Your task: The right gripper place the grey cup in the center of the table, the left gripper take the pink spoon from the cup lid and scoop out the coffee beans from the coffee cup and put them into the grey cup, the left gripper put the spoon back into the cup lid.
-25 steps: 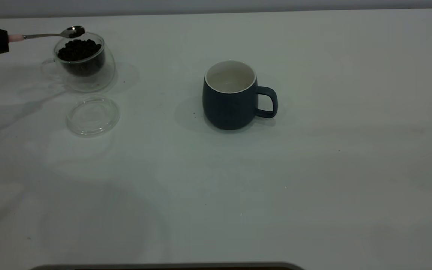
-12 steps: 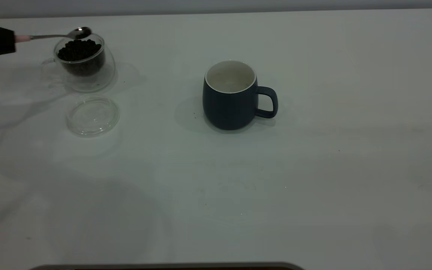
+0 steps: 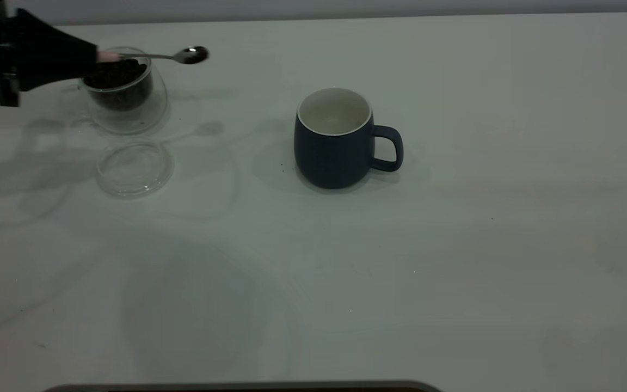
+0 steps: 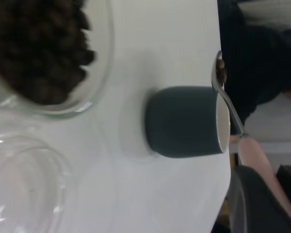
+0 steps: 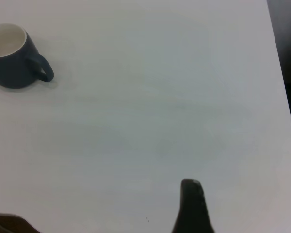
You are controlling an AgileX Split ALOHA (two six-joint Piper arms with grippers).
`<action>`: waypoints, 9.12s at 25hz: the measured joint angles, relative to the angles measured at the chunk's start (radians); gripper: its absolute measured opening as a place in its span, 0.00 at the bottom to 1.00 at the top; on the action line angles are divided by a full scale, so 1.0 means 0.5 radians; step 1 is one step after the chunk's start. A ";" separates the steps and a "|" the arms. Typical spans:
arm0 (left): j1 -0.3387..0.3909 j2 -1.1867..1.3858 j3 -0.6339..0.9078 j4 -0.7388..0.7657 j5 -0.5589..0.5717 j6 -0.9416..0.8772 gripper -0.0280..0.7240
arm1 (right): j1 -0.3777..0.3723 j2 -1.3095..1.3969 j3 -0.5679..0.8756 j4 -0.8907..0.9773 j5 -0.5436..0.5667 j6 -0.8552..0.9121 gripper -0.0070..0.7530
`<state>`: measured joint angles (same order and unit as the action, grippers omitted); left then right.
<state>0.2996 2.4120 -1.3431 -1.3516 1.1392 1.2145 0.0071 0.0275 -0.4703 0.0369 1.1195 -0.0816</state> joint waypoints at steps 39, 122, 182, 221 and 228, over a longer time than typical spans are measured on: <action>-0.706 0.000 0.000 -0.160 -0.427 0.792 0.20 | 0.000 0.000 0.000 0.000 0.000 0.000 0.78; 0.350 0.011 0.335 0.378 -0.428 0.280 0.20 | 0.000 0.000 0.000 0.000 0.000 0.000 0.78; 0.317 -0.051 0.053 0.619 -0.586 -0.177 0.72 | 0.000 0.000 0.000 0.000 0.000 0.000 0.78; -0.334 -2.349 0.238 2.380 0.062 -2.381 0.72 | 0.000 0.000 0.000 0.000 0.000 0.000 0.78; -0.334 -2.757 0.591 2.372 0.062 -2.344 0.72 | 0.000 0.000 0.000 0.000 0.000 0.000 0.78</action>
<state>0.1328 1.0337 -1.0477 -0.1655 1.1703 0.0423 0.0071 0.0275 -0.4703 0.0369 1.1195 -0.0816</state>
